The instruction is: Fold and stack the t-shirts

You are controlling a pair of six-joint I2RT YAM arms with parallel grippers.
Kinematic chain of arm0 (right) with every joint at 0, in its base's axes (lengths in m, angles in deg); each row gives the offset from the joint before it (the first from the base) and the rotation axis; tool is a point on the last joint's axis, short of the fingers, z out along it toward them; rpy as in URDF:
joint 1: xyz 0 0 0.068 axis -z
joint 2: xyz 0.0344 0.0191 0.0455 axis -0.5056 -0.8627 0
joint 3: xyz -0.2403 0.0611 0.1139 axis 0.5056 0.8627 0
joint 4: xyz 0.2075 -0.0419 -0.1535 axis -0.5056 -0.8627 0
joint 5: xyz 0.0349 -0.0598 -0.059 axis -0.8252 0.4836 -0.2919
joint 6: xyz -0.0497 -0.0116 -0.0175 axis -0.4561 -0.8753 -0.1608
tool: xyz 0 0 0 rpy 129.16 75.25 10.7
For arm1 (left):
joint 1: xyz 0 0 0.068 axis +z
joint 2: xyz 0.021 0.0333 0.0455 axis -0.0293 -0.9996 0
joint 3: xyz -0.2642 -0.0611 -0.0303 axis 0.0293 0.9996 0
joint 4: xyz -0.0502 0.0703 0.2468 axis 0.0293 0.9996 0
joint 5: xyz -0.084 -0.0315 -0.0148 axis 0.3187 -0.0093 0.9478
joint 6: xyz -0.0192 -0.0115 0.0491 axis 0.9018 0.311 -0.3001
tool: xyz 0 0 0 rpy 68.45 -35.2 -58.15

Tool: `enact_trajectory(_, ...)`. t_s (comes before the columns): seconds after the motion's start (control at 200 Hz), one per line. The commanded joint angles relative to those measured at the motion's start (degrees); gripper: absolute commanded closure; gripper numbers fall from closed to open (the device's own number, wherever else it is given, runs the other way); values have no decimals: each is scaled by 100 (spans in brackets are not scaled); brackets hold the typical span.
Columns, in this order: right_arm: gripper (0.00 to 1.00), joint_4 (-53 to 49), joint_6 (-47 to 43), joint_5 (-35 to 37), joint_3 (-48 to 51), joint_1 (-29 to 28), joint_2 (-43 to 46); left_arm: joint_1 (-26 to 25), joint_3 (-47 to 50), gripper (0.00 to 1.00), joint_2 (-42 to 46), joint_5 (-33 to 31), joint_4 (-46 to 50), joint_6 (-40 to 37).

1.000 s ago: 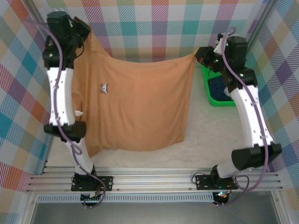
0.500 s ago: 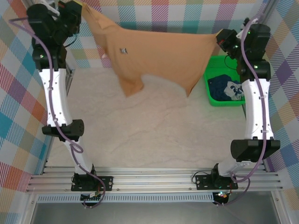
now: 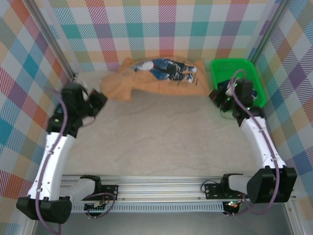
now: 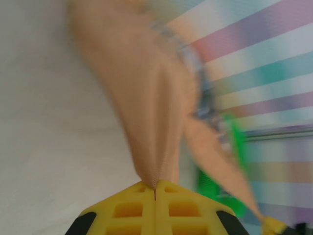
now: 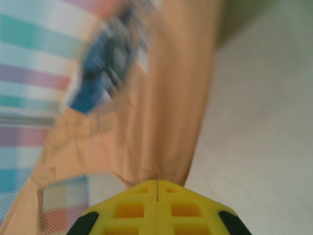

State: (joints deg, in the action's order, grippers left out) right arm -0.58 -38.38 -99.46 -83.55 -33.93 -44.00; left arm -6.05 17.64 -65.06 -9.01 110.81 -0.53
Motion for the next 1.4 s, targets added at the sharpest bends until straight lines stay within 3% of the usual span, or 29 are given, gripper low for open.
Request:
enact_trajectory(0.0, 100, -407, 94, 232, 970, -351, 177, -333, 1657, 100, 529, -353, 188, 375)
enact_trajectory(0.16, 100, -292, -136, 434, 1773, -511, -407, -994, 3292, 100, 642, -488, -163, 966)
enact_trajectory(0.27, 100, -502, -370, 605, 1730, -541, -836, -1073, 3802, 100, 482, -334, -481, 1287)
enact_trajectory(0.57, 100, -1163, -359, 1067, 1669, -621, -832, -1214, 3636, 100, 550, -366, -276, 1568)
enact_trajectory(0.935, 100, -2324, -173, 2245, 1529, -620, -228, -1671, 3171, 100, 67, -167, -928, 1771)
enact_trajectory(1.12, 100, -2055, -214, 1994, 1826, -628, 109, -1861, 2933, 100, -35, -477, -761, 1761)
enact_trajectory(1.22, 100, -1965, -569, 1949, 1350, -813, 133, -1862, 2233, 100, -59, -946, -300, 1638)
enact_trajectory(1.395, 100, -1511, -1107, 1913, -385, -822, 567, -1880, -1111, 100, -414, -2959, 959, 693)
